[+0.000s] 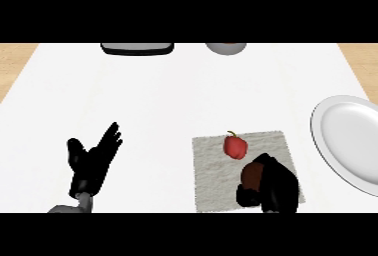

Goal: Pick the cupcake from the placemat and place it in the plate

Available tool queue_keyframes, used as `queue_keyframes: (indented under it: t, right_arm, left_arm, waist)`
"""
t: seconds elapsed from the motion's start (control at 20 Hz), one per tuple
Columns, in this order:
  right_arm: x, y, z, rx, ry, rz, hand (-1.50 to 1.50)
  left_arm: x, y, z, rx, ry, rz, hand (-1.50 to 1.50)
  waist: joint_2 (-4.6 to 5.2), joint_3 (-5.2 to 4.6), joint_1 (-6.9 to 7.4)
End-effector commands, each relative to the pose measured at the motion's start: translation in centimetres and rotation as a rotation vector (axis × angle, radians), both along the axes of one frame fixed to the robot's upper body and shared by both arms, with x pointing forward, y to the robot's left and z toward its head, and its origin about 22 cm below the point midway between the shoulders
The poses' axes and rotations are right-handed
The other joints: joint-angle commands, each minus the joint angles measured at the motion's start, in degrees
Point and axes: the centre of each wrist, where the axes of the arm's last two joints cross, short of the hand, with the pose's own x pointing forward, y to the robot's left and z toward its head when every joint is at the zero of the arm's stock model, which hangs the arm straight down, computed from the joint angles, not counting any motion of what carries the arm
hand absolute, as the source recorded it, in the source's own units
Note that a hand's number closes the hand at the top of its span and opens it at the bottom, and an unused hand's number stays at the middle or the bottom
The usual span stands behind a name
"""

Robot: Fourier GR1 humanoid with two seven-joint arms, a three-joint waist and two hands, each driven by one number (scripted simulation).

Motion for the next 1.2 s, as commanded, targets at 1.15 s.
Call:
queue_keyframes:
  t: [1.15]
  right_arm:
    - [-5.7,-4.4,8.2,0.199,-0.877,-0.065,1.5]
  left_arm:
    - [-0.8,-0.3,0.2,-0.021,0.002,-0.008,0.0]
  waist:
    - [0.16,0.28,-0.35]
